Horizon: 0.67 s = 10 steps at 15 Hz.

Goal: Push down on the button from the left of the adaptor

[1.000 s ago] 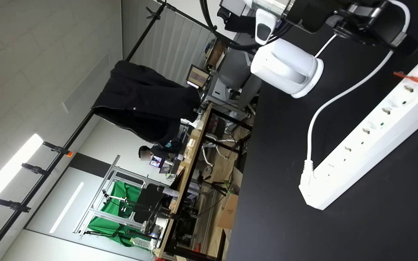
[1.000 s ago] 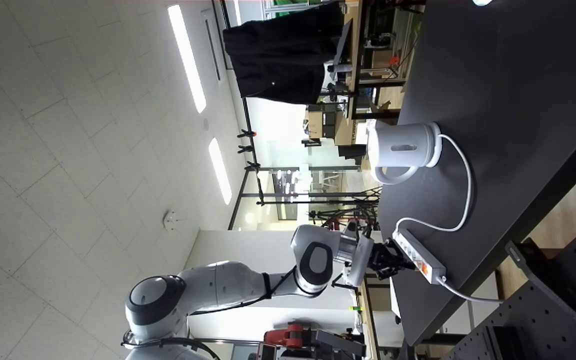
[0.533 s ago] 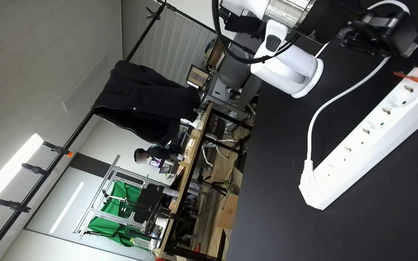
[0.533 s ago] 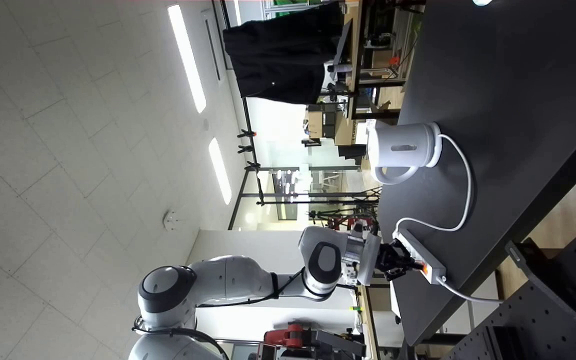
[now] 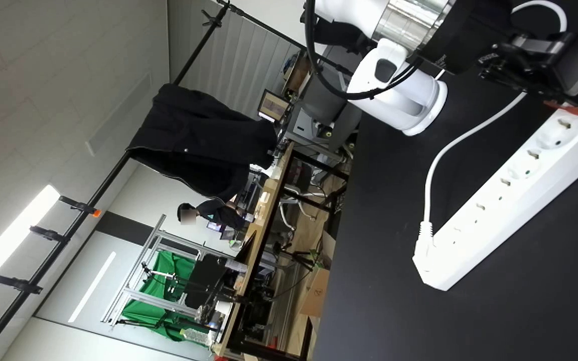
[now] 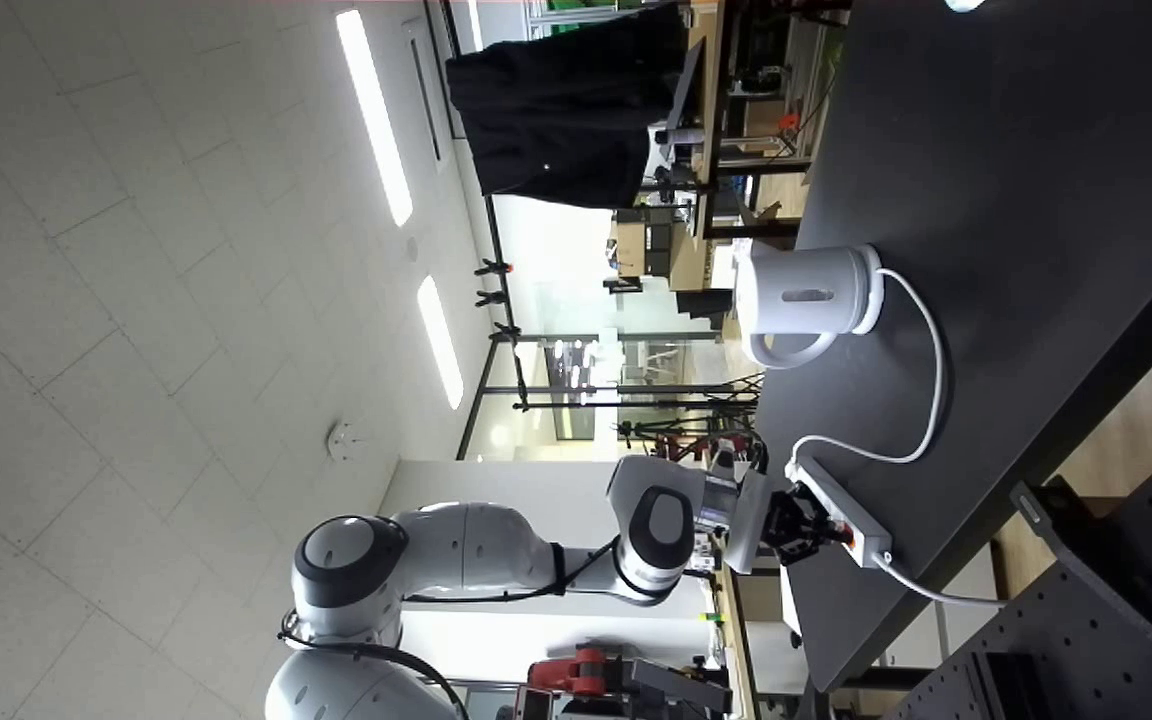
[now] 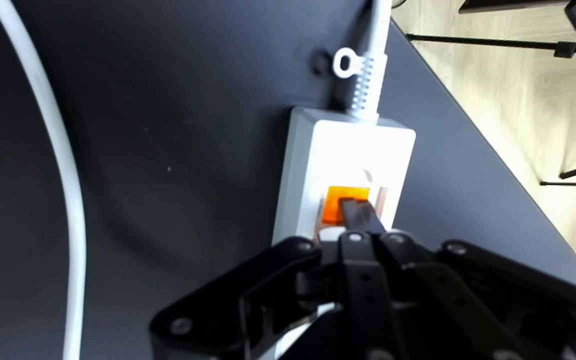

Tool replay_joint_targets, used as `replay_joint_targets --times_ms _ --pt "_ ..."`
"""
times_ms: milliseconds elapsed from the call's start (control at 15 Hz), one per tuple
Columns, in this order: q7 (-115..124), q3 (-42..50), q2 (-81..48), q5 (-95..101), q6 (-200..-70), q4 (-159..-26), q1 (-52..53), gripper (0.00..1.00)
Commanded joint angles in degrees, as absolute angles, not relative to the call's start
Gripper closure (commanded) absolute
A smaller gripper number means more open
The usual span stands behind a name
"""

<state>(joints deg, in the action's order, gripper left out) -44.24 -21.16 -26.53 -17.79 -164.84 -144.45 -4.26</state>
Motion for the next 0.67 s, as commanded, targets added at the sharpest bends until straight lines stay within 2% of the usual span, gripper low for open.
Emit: replay_joint_targets --times_ms 0,267,600 --pt "-39.2 -21.6 -27.5 -15.0 -169.0 -144.7 -4.6 1.0" --pt "-32.6 -19.5 -27.5 -10.9 -171.9 -145.5 -2.3 1.0" --pt "-18.3 -11.7 -27.2 -1.9 -173.8 -146.0 6.7 1.0"
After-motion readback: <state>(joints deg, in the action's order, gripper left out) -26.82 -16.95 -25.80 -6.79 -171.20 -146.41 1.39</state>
